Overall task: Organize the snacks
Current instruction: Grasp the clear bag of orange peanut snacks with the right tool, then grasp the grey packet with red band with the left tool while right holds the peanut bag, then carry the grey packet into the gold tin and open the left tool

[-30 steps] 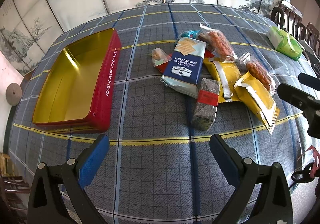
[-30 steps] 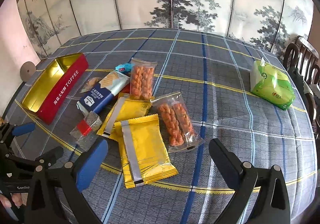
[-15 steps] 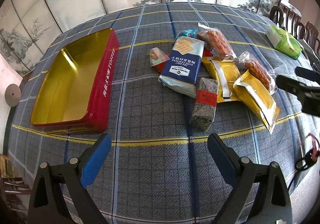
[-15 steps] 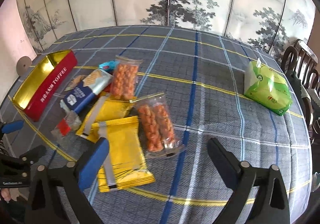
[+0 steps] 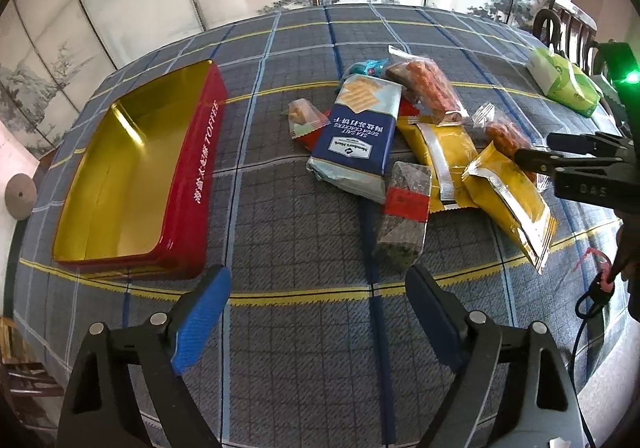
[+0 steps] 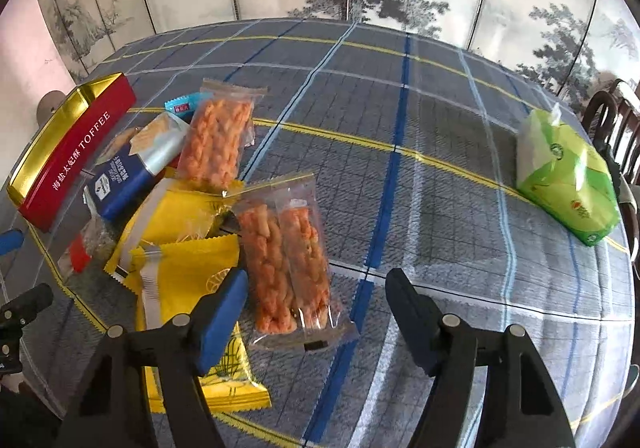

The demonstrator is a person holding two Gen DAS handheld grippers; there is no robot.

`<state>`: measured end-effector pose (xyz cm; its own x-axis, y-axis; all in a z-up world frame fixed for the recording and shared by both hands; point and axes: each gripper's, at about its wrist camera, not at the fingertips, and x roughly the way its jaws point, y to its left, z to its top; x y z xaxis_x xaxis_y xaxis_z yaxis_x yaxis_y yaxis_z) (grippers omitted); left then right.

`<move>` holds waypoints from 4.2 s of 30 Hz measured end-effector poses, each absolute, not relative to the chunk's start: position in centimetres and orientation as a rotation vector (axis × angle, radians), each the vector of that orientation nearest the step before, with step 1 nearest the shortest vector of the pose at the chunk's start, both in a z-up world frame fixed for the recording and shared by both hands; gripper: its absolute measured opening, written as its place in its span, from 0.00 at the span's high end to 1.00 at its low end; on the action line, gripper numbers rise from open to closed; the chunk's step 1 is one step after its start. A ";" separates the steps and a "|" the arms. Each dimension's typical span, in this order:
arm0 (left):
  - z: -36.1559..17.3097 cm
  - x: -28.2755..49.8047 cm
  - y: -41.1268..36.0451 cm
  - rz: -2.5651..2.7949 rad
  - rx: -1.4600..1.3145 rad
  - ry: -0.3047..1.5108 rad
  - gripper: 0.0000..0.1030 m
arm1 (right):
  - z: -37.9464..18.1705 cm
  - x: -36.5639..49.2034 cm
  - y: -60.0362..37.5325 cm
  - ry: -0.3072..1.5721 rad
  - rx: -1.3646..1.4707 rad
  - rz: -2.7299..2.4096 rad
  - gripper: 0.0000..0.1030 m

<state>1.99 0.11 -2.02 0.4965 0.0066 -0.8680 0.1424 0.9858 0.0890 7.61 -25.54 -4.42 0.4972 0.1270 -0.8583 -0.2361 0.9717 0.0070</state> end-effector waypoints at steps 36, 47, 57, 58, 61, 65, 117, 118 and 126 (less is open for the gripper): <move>-3.0 4.8 -2.6 -0.288 0.165 1.085 0.59 | -6.1 9.3 -29.6 0.919 -0.015 -0.001 0.60; -4.1 6.2 -3.5 -0.334 0.139 1.129 0.76 | -6.3 8.7 -29.3 0.890 -0.005 -0.012 0.60; -3.9 5.7 -3.2 -0.335 0.127 1.125 0.77 | -6.3 8.6 -29.1 0.886 -0.008 -0.015 0.59; -3.9 5.5 -3.1 -0.335 0.129 1.127 0.77 | -6.3 8.6 -29.1 0.886 -0.008 -0.015 0.59; -3.4 5.1 -2.8 -0.348 0.115 1.131 0.77 | -6.3 8.6 -29.1 0.885 -0.009 -0.016 0.59; -2.0 4.3 -2.0 -0.357 0.105 1.113 0.77 | -6.3 8.5 -29.0 0.885 -0.011 -0.016 0.59; -3.1 8.3 22.3 0.098 0.025 1.126 0.77 | -5.2 11.8 -27.6 1.100 -0.025 -0.159 0.61; -3.1 8.3 22.3 0.101 0.030 1.125 0.77 | -5.2 11.8 -27.5 1.098 -0.024 -0.170 0.61; -3.2 8.3 22.4 0.102 0.061 1.118 0.77 | -5.2 11.1 -27.0 1.085 0.002 -0.217 0.61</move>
<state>8.32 22.43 -3.15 0.4336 0.1130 -0.8940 -0.0513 0.9936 0.1007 11.07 -27.00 -5.21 0.4476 -0.1747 -0.8770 0.1764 0.9787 -0.1049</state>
